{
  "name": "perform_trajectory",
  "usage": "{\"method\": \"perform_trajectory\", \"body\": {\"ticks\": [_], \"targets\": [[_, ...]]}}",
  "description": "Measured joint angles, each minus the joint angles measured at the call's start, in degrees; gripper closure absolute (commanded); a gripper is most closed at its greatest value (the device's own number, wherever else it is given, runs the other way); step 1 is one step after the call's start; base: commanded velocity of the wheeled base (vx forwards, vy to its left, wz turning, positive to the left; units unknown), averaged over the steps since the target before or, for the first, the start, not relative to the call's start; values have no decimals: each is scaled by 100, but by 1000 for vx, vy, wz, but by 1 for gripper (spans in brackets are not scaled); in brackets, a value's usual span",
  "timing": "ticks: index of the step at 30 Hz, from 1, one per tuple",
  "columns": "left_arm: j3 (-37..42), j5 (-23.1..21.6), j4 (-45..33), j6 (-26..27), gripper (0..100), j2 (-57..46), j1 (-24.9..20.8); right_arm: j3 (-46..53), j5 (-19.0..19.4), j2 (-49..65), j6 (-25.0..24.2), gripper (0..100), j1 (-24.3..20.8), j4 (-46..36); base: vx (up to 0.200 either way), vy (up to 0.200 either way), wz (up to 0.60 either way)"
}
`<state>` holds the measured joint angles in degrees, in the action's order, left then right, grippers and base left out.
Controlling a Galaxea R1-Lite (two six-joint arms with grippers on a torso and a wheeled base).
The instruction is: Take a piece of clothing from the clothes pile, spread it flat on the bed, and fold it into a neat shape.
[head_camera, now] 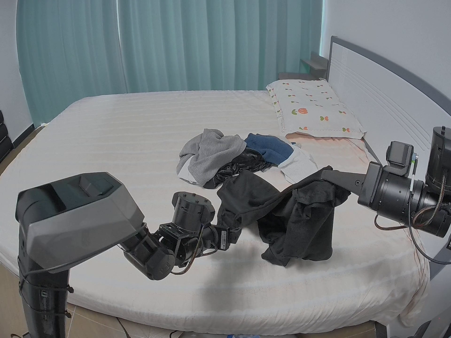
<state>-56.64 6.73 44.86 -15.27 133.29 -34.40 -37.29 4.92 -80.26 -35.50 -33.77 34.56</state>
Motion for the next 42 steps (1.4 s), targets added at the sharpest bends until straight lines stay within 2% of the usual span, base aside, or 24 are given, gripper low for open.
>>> {"method": "perform_trajectory", "body": {"ticks": [18,19,25,31,37,42], "targets": [[-2085,169,-50,-346,0,1599,106,-20,0,26,-9,100,45,1,0,0,0],[-2188,194,-52,-368,100,1668,111,-17,2,22,-9,100,52,6,0,0,0],[-2365,361,-61,-590,100,1860,117,2,20,-22,-9,100,80,0,0,0,0],[-2059,413,-79,-916,100,1691,117,35,35,-99,2,100,127,4,0,0,0],[-1451,394,-369,-1473,100,819,150,33,65,-243,30,100,221,4,0,0,0],[-1080,297,-1339,-2093,100,-208,188,-105,79,-391,57,100,356,39,0,0,0]]}}
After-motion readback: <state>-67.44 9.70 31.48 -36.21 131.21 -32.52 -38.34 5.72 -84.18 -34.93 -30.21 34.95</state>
